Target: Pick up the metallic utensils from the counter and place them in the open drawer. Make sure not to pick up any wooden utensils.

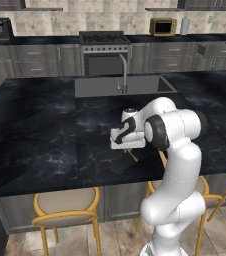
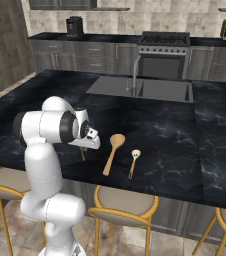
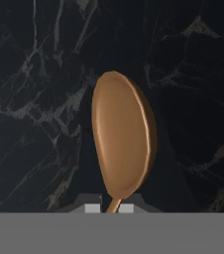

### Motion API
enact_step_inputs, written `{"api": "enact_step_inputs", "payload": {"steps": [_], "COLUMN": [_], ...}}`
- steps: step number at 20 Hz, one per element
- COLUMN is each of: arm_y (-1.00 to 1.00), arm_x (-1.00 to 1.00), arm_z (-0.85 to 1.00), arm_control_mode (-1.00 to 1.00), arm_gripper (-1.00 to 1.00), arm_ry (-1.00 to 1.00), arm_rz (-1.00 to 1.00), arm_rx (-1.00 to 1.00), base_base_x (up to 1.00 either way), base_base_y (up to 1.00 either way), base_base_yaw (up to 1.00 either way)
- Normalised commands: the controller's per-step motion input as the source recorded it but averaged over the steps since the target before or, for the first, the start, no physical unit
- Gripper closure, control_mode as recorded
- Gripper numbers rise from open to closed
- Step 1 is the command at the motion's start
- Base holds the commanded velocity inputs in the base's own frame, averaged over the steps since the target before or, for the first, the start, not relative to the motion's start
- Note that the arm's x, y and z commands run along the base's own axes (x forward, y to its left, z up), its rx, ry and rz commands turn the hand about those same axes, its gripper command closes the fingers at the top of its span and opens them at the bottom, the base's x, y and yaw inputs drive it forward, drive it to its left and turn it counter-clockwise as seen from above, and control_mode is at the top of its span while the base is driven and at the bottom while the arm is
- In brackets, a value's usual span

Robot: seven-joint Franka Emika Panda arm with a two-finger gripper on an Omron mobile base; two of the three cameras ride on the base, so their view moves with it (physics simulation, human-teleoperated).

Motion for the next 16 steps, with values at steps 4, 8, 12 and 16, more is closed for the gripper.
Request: {"api": "enact_step_inputs", "payload": {"steps": [4,8,12,16], "arm_y": [-0.24,-0.28,-0.42,-0.39], "arm_x": [0.0,-0.11,-0.31,-0.5], "arm_z": [0.0,0.57,1.0,1.0], "arm_control_mode": [-1.0,-1.0,-1.0,-1.0], "arm_gripper": [1.0,1.0,1.0,1.0], "arm_ry": [0.0,0.0,0.0,0.02], "arm_rz": [0.0,0.02,0.05,0.26], "arm_rx": [0.0,0.03,0.08,0.0], "base_base_x": [0.0,0.0,0.0,0.0], "base_base_y": [0.0,0.0,0.0,0.0], "base_base_yaw": [0.0,0.0,0.0,0.0]}}
